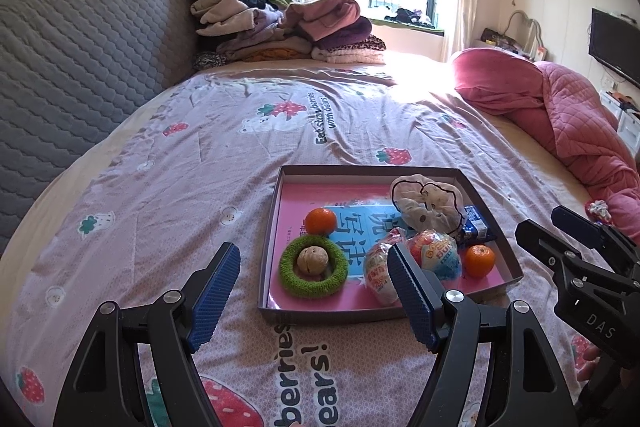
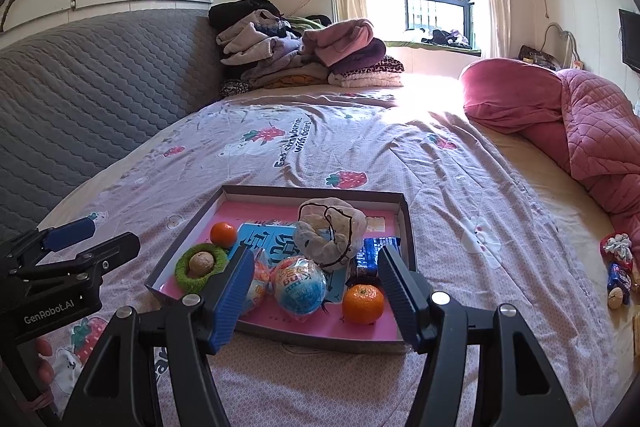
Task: Organize objects
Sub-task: 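Withdraw both open grippers back from the tray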
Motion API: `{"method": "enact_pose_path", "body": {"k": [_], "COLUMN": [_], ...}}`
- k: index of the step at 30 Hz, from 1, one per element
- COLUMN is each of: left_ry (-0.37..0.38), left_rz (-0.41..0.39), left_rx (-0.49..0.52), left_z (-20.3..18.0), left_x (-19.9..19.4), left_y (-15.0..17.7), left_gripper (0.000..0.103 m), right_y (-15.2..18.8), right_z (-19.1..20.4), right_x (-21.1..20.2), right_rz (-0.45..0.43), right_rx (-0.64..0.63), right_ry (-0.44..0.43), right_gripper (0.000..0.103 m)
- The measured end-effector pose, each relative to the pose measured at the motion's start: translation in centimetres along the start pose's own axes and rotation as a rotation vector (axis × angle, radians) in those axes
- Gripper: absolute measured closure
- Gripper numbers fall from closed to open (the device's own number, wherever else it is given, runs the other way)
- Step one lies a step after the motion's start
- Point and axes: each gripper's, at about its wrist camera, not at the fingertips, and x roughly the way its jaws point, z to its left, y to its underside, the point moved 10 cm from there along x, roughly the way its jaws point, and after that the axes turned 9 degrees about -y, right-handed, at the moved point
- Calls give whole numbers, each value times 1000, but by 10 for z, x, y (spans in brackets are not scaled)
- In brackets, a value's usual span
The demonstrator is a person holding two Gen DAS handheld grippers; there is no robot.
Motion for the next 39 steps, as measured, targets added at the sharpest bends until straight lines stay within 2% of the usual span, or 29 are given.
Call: {"method": "enact_pose_path", "body": {"k": [6, 23, 32, 39], "left_ry": [10, -13, -8, -7], "left_rz": [-20, -18, -73, -59], "left_rx": [-21, 11, 11, 18], "left_z": [4, 10, 11, 11], "left_x": [-10, -19, -33, -35], "left_y": [5, 35, 38, 50], "left_gripper": [26, 26, 26, 26], "right_y": [9, 26, 26, 38], "right_z": [4, 6, 14, 18], "right_x": [-9, -25, -37, -36], "right_rz": [-14, -34, -81, -52], "right_rx": [-3, -10, -18, -20], "right_ry": [-11, -21, -49, -46], "right_gripper": [39, 39, 39, 39]}}
